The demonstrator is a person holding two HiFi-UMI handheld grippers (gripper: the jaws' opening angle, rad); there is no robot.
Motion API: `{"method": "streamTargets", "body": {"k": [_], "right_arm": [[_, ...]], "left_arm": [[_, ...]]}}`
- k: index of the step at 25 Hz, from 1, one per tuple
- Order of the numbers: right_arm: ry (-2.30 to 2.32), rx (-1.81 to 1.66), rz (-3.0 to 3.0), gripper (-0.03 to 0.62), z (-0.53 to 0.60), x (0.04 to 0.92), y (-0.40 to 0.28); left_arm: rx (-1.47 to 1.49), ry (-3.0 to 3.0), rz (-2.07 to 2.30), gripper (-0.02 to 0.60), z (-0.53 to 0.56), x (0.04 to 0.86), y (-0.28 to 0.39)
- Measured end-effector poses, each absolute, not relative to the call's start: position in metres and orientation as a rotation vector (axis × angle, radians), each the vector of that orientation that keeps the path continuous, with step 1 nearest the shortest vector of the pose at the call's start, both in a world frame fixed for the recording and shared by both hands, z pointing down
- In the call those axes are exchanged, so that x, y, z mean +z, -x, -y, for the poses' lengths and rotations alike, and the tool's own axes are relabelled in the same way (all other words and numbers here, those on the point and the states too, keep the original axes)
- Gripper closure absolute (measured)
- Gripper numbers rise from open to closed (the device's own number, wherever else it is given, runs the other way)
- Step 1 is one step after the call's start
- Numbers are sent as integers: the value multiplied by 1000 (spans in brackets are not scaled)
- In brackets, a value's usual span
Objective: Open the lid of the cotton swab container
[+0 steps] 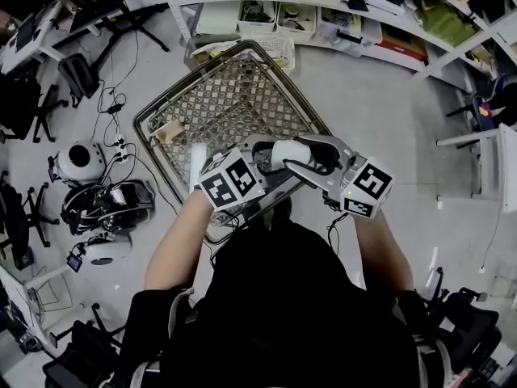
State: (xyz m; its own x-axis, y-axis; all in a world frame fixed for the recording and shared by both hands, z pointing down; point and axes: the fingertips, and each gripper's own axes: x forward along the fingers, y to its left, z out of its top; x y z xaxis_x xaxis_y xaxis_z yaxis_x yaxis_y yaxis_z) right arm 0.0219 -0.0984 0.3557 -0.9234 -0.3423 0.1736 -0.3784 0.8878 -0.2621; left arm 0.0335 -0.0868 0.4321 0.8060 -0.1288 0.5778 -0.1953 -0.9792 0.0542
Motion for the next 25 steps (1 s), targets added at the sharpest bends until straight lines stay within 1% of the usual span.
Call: {"method": "streamTargets", "body": {"k": [15, 20, 25], "right_arm": [[-553, 429, 2941, 388, 109, 355, -20], [-512, 438, 2925, 387, 107, 361, -22], [-454, 429, 2852, 384, 99, 377, -22]], "left_arm": [[931, -2849, 273, 339, 97, 442, -33], [925, -2840, 231, 365, 95, 447, -35], [1049, -2808, 173, 373, 88, 461, -36]]}}
